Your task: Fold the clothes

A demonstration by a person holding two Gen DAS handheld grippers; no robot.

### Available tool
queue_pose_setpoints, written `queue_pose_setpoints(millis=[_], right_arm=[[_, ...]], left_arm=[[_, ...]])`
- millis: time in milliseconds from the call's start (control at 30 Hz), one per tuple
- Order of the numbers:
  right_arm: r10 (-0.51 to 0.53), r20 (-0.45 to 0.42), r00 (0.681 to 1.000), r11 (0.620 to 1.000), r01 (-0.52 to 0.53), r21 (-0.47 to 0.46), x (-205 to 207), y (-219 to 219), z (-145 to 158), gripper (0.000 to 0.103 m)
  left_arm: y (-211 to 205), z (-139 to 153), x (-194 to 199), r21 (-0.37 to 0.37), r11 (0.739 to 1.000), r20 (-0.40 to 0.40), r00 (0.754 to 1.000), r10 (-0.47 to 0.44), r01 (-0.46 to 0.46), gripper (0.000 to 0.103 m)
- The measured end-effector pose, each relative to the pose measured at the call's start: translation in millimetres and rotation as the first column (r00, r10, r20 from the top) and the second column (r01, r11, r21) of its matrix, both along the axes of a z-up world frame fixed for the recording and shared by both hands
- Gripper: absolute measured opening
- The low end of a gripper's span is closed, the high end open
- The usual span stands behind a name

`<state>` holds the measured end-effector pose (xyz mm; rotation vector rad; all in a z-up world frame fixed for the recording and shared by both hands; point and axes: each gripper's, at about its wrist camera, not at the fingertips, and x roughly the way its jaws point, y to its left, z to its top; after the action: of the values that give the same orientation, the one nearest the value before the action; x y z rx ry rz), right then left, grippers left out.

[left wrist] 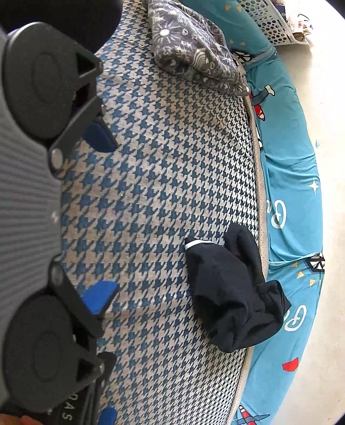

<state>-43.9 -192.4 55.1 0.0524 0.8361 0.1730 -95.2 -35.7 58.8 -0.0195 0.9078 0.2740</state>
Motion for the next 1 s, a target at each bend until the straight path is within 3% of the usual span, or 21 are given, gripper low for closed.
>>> queue_pose_setpoints(millis=[1000], right_arm=[[0.015, -0.02, 1.0, 1.0, -0.016, -0.016, 2.1, 4.2, -3.2, 0.103]], left_arm=[[1.4, -1.9, 0.6, -0.001, 1.0, -0.01, 1.0, 0.0, 0.0, 0.103]])
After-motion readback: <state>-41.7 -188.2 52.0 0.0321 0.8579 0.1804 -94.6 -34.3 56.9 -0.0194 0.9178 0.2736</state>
